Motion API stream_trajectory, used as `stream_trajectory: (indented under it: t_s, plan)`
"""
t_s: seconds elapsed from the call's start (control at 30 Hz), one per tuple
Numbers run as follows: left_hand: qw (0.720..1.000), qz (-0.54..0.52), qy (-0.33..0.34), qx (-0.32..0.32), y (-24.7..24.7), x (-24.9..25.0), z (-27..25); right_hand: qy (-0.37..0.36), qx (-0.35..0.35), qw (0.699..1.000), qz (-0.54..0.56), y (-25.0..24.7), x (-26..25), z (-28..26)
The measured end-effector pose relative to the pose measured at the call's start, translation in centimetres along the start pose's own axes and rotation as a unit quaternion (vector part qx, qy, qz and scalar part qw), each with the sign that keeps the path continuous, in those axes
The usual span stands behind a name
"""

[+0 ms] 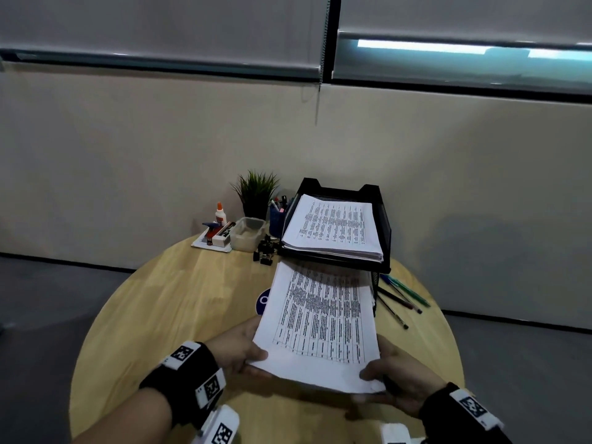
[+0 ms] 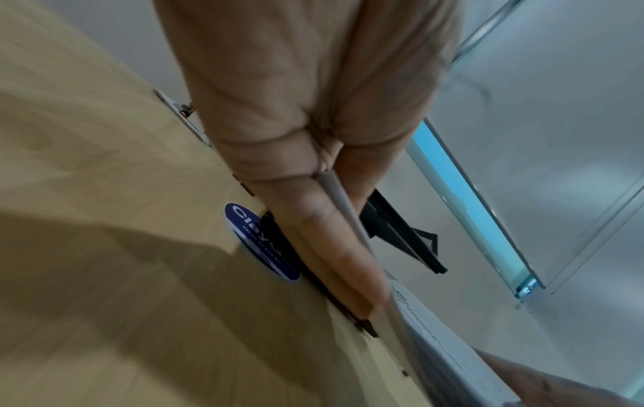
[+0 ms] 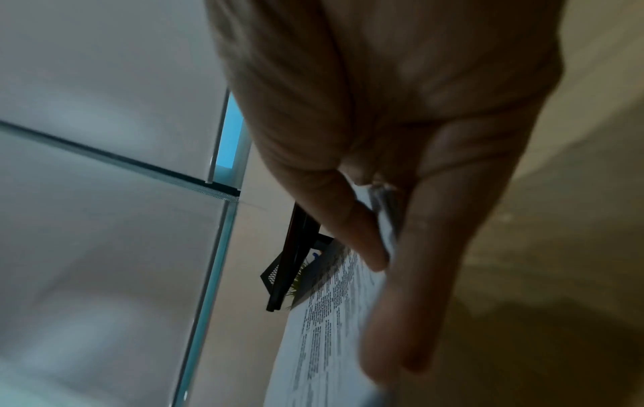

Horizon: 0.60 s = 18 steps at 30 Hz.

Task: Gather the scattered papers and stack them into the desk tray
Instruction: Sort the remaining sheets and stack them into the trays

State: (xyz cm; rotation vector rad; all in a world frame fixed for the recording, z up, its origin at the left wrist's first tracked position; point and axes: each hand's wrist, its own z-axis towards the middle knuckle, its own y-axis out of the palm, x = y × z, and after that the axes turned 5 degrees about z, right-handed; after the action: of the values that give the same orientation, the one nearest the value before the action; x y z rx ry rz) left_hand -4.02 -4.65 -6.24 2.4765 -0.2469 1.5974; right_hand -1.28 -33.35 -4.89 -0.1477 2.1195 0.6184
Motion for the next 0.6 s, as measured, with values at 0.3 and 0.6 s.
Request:
stream_trajectory:
  t_s: [0.3, 0.6]
  plan:
    - [0.983, -0.097, 0.035, 0.153, -0.3, 4.5, 7.8, -0.082, 0.155, 0.982, 0.069, -1.9, -4.2, 5.9]
    - [0.969, -0.116, 0.072, 0.204, -1.6, 5.8, 14.0, -0.158, 0.182, 0.964, 0.107, -3.5, -7.2, 11.3]
